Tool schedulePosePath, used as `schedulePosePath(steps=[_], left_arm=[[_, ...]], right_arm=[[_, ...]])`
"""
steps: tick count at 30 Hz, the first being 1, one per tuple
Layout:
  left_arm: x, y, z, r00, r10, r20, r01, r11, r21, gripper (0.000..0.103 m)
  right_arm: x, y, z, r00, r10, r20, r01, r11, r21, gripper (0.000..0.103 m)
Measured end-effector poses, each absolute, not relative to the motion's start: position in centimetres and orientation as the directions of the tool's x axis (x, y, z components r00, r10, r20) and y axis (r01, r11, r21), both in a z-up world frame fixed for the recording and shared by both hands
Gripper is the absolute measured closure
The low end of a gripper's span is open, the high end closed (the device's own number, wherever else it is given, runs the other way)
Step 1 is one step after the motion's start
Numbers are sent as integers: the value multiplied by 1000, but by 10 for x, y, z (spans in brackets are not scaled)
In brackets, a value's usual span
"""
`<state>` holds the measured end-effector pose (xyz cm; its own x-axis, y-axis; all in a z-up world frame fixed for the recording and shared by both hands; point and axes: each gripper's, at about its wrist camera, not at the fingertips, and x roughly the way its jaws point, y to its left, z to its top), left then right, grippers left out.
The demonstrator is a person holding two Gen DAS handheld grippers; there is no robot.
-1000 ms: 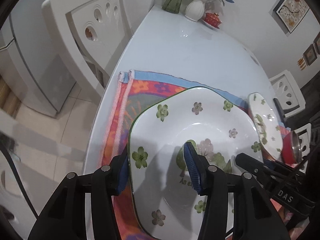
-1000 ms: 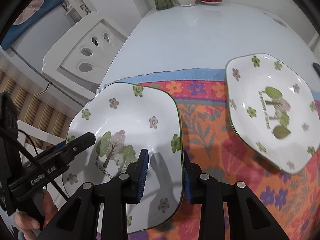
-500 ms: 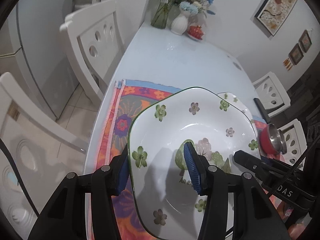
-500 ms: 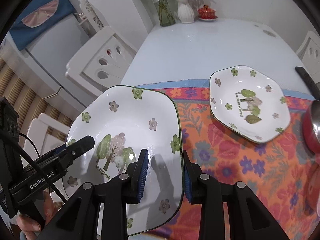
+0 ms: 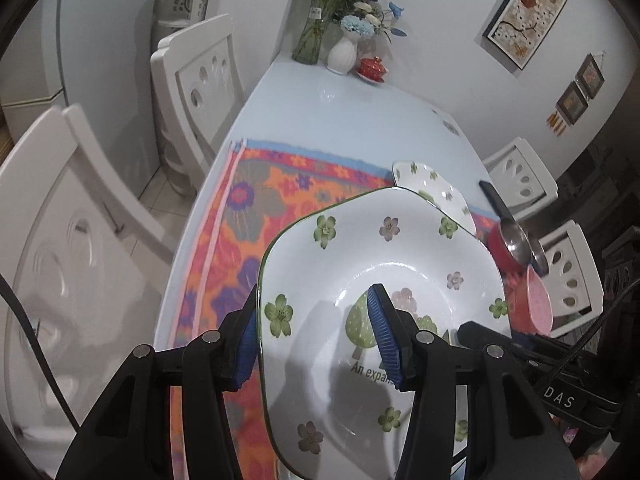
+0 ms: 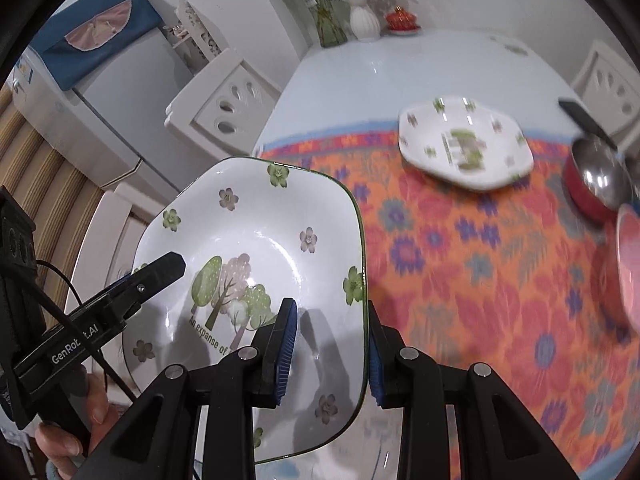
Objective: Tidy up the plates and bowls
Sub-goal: 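Carry the hexagonal plate with both grippers over the Sunflower plate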
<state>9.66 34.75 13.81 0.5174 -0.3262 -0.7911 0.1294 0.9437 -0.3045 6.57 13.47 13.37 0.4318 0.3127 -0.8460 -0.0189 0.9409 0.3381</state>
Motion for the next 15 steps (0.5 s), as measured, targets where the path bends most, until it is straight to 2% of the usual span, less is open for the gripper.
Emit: schedulePosePath(steps=[9,15], left_arm=[[22,339,117,473,-319,-821,124,947,-297,56],[-11,333,92,430,-326,-842,101,944,-315,56]], right_arm=[[-4,122,114,373,315,-873,7,940,342,72],[-36,120,102,353,275,-894,-5,956,292,71]])
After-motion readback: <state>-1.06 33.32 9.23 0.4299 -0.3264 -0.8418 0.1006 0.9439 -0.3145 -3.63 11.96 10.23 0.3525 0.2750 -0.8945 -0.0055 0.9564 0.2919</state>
